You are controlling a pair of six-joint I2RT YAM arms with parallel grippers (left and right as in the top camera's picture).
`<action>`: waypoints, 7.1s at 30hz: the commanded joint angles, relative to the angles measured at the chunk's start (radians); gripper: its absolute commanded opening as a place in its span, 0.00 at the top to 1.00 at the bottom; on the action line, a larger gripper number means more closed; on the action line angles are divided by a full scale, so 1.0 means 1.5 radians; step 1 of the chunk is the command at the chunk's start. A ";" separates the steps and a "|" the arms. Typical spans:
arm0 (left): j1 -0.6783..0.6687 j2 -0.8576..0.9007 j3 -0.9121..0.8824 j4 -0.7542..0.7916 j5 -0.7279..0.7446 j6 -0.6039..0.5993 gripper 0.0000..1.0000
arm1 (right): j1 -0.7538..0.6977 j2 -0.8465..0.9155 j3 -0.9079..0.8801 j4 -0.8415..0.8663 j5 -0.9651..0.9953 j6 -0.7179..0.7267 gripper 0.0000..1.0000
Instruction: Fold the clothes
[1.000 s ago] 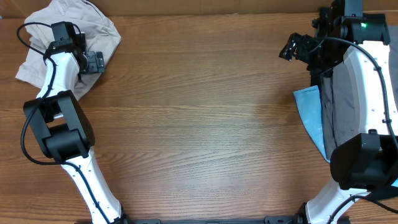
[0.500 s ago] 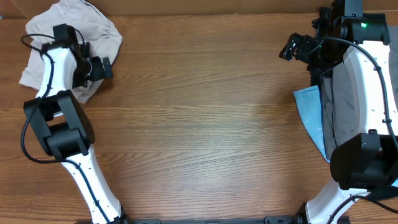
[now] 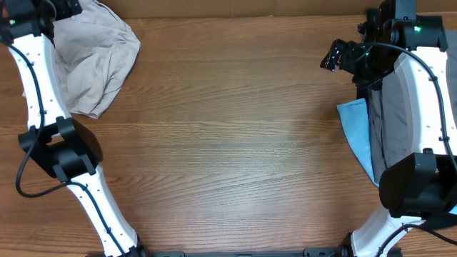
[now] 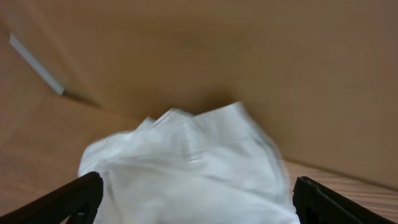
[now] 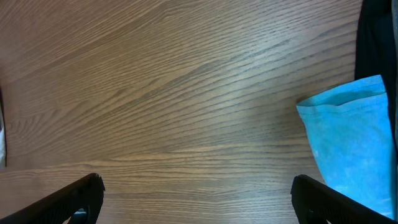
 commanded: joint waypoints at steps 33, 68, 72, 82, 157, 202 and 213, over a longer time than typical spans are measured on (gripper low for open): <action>-0.316 -0.073 0.081 -0.544 0.285 0.050 0.96 | -0.010 0.000 0.001 -0.004 0.012 -0.016 0.00; -0.785 -0.047 0.110 0.225 0.426 -0.162 0.96 | -0.516 -0.214 0.391 -0.227 -0.156 -0.021 0.00; -0.814 -0.026 0.109 0.243 0.441 -0.168 0.21 | -0.538 -0.225 0.391 -0.244 -0.155 -0.041 0.00; -0.684 -0.030 0.109 0.221 0.421 -0.248 0.00 | -0.539 -0.220 0.388 -0.253 -0.164 -0.056 0.00; -0.137 -0.030 0.109 -0.177 0.201 -0.272 0.00 | 0.128 -0.813 -0.958 0.952 0.150 -0.022 0.00; -0.138 -0.030 0.109 -0.177 0.201 -0.272 0.00 | 0.098 -1.280 -1.277 0.820 0.209 -0.025 0.00; -0.138 -0.030 0.109 -0.177 0.201 -0.272 0.00 | 0.098 -1.280 -1.277 0.821 0.209 -0.025 0.00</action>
